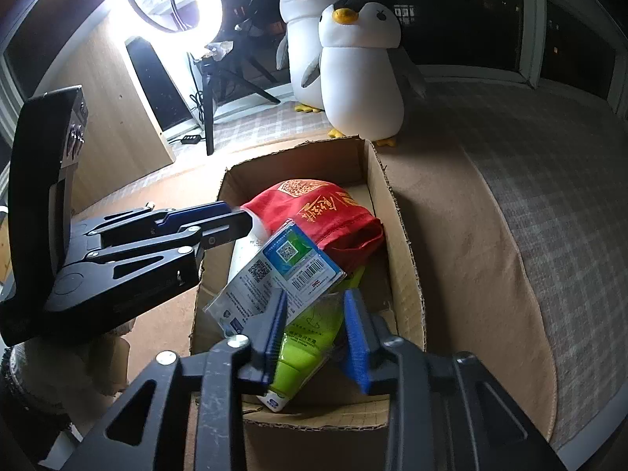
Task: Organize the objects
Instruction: 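Open the right tool over the box while the left tool releases the white block into it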
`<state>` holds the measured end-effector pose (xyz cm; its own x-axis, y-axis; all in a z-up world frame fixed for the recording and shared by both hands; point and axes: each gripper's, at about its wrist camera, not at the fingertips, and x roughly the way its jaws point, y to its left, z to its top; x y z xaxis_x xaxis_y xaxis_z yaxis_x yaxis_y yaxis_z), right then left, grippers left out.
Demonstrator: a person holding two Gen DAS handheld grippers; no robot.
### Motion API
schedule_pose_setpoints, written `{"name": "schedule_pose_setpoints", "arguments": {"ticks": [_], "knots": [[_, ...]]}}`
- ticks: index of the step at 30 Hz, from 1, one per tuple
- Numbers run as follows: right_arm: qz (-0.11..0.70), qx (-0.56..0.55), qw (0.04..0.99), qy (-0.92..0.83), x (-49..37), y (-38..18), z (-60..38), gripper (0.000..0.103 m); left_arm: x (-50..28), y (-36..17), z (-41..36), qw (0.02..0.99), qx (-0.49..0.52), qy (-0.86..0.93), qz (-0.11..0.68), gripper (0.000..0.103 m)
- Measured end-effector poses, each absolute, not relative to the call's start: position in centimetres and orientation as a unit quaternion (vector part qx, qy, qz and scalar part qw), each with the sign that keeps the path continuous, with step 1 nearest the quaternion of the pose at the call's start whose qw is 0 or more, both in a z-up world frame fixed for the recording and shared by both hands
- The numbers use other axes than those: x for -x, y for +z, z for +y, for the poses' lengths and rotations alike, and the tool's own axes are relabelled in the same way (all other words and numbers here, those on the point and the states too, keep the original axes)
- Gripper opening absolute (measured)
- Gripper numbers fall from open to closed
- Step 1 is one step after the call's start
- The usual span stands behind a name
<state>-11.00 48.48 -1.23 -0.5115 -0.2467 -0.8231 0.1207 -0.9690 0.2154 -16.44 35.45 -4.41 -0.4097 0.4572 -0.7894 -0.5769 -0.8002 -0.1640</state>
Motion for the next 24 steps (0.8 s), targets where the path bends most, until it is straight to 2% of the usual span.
{"name": "schedule_pose_setpoints", "arguments": {"ticks": [2, 18, 22, 24], "knots": [[-0.067, -0.481, 0.104, -0.868, 10.9, -1.1, 48.5, 0.035, 16.4, -4.3, 35.2, 0.309, 0.445, 0.838, 0.066, 0.041], [-0.076, -0.468, 0.112, -0.873, 10.0, 0.4, 46.2, 0.040, 16.7, -3.6, 28.6, 0.270, 0.444, 0.853, 0.047, 0.043], [-0.078, -0.466, 0.117, -0.874, 9.7, 0.6, 45.0, 0.049, 17.3, -3.8, 25.3, 0.243, 0.448, 0.860, 0.041, 0.047], [-0.080, -0.465, 0.121, -0.873, 9.3, 0.6, 44.4, 0.049, 17.6, -4.1, 23.5, 0.228, 0.450, 0.862, 0.039, 0.048]]}}
